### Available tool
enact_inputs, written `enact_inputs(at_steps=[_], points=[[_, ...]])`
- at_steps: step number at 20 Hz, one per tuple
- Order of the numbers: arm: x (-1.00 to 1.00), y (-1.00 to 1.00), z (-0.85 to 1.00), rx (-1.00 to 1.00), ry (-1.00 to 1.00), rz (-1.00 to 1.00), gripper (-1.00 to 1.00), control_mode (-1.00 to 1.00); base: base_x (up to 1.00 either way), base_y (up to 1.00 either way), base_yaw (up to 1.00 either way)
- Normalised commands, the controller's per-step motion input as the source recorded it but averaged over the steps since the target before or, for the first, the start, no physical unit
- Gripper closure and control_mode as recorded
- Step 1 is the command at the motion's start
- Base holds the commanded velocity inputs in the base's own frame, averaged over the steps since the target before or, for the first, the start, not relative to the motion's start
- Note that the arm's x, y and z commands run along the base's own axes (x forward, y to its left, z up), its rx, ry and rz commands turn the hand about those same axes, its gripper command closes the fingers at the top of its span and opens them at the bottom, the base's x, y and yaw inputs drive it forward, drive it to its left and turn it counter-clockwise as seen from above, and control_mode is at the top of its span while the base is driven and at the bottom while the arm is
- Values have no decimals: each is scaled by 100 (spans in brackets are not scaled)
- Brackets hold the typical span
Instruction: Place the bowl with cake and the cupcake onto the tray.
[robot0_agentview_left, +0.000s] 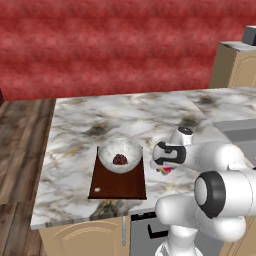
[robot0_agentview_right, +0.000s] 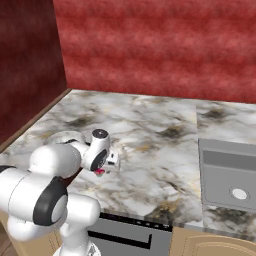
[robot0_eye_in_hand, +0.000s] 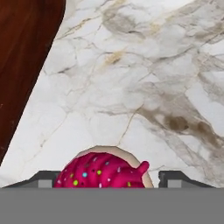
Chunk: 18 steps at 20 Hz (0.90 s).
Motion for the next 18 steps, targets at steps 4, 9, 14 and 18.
enact_inputs(at_steps=[4,9,14,18], points=[[0,0,10,0,0,0,100,-100,0,0,0],[-6,-1,79,2,5,0,100,-100,0,0,0],[-38,3,73,0,11,1,100,-100,0,0,0],[-51,33,24,1,10,2,100,-100,0,0,0]])
